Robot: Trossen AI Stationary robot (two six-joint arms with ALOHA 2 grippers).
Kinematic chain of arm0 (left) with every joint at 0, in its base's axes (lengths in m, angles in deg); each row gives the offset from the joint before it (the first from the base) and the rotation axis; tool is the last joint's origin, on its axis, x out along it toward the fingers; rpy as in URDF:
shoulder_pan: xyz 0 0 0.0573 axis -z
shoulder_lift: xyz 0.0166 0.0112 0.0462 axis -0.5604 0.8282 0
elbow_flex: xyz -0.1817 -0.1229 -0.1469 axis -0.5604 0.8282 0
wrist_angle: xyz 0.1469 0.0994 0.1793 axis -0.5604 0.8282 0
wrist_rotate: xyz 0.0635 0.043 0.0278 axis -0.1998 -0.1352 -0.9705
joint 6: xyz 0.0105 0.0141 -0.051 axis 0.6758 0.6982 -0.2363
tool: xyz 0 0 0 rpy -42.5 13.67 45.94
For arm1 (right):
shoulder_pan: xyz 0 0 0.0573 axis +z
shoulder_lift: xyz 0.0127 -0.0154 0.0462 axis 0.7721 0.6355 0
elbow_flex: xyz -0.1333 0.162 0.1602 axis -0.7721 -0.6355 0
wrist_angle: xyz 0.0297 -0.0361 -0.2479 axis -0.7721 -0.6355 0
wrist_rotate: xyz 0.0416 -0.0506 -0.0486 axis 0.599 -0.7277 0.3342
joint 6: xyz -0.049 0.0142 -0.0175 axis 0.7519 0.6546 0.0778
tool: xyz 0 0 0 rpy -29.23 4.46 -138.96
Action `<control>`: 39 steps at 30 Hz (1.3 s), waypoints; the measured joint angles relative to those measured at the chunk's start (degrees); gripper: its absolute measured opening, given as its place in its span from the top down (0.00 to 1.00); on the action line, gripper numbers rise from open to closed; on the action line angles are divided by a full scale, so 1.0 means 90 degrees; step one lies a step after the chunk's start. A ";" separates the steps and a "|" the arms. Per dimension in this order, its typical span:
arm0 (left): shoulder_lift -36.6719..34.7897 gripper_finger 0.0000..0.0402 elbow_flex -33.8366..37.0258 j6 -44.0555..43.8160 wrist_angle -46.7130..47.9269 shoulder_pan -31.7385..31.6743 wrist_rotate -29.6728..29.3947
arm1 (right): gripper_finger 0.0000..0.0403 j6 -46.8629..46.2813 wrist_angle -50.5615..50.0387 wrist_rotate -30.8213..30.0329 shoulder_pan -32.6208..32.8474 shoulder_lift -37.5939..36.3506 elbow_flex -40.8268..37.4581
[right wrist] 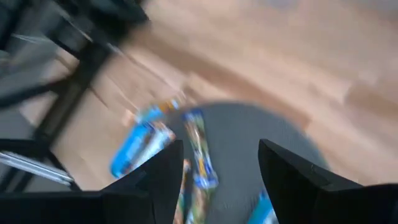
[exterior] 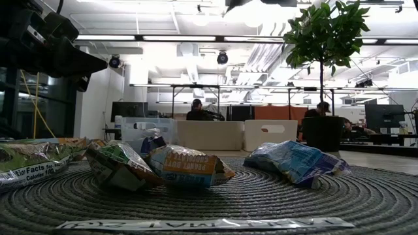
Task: Pick and place Granola Bars by type
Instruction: Put the blue granola bar into the gray bin
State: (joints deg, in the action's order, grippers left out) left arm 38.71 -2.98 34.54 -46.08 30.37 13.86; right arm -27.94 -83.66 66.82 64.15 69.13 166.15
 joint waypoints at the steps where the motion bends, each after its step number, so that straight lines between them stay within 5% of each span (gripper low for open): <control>1: 0.0000 1.00 0.0000 0.0002 0.0000 -0.0002 0.0000 | 0.52 -0.0224 0.0049 0.0066 0.0070 0.0000 -0.0238; 17: 0.0000 1.00 0.0000 0.0000 0.0000 0.0000 0.0000 | 0.52 -0.2038 0.1783 0.1554 0.0413 0.0002 -0.3095; 28: 0.0000 1.00 0.0000 0.0001 0.0000 -0.0002 0.0000 | 0.52 -0.2286 0.2109 0.2108 0.0566 0.0002 -0.3338; 39: 0.0000 1.00 0.0000 0.0002 0.0000 -0.0001 0.0000 | 0.52 -0.2871 0.2386 0.1852 0.1136 0.0002 -0.3338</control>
State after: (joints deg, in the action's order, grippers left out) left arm 38.71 -2.98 34.55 -46.08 30.37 13.86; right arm -53.78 -62.19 83.49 74.38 69.16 136.10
